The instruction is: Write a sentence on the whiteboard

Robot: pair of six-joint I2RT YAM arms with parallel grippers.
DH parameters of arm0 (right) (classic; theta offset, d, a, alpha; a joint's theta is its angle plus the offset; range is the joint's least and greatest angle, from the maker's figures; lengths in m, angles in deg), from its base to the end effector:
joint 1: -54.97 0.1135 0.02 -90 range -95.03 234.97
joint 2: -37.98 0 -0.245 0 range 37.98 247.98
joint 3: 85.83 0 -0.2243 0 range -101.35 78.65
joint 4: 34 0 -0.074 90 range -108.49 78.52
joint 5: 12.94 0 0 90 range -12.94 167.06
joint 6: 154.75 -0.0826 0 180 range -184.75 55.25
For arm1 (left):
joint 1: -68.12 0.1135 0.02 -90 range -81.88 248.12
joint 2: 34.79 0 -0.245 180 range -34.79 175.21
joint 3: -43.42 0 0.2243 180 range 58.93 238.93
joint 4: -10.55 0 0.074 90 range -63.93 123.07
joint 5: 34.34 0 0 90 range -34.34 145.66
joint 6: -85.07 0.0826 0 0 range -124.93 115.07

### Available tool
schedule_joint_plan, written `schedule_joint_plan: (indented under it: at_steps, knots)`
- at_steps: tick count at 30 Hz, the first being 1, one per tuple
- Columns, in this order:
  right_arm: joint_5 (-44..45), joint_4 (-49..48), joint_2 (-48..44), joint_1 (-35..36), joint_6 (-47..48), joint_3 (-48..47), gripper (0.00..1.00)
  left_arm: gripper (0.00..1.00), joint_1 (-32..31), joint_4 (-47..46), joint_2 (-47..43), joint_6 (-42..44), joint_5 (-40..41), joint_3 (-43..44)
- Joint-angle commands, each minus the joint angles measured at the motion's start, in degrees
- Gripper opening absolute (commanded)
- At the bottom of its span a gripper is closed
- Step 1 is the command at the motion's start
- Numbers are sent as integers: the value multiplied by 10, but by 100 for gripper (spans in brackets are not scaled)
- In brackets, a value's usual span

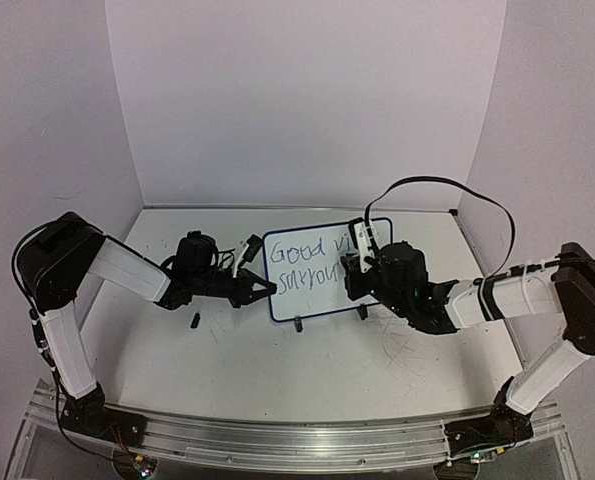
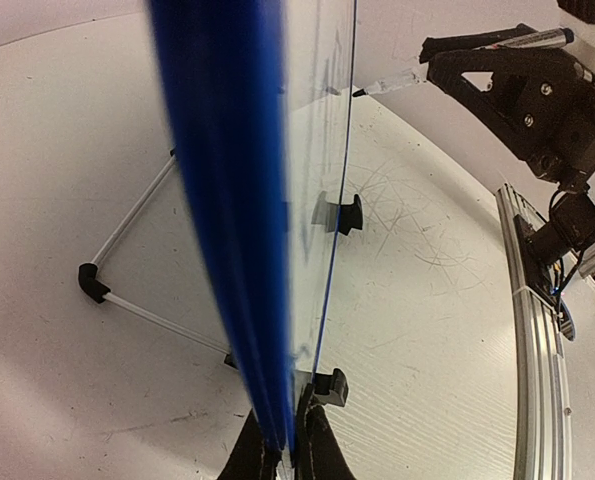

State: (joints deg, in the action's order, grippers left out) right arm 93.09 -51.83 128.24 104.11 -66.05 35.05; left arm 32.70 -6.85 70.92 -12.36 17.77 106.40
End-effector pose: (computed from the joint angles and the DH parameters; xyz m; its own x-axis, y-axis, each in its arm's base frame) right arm 0.2543 0.2591 0.2072 -0.1631 -0.1552 -0.9743 -0.5475 0.8357 -0.0415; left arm 0.2777 -0.2598 0.1376 -0.4634 0.2043 -0.8623 0.8570 0.3508 -0.3774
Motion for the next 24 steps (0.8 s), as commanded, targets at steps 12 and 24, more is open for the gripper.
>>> schedule_joint_plan:
  at_steps: [12, 24]
  knots:
    - [25, -5, 19, -1, -29, -11, 0, 0, 13, 36, -12, 24, 87, -1]
    - [14, 5, 23, 5, -67, 22, 0, 0, 13, 36, -13, 23, 87, -1]
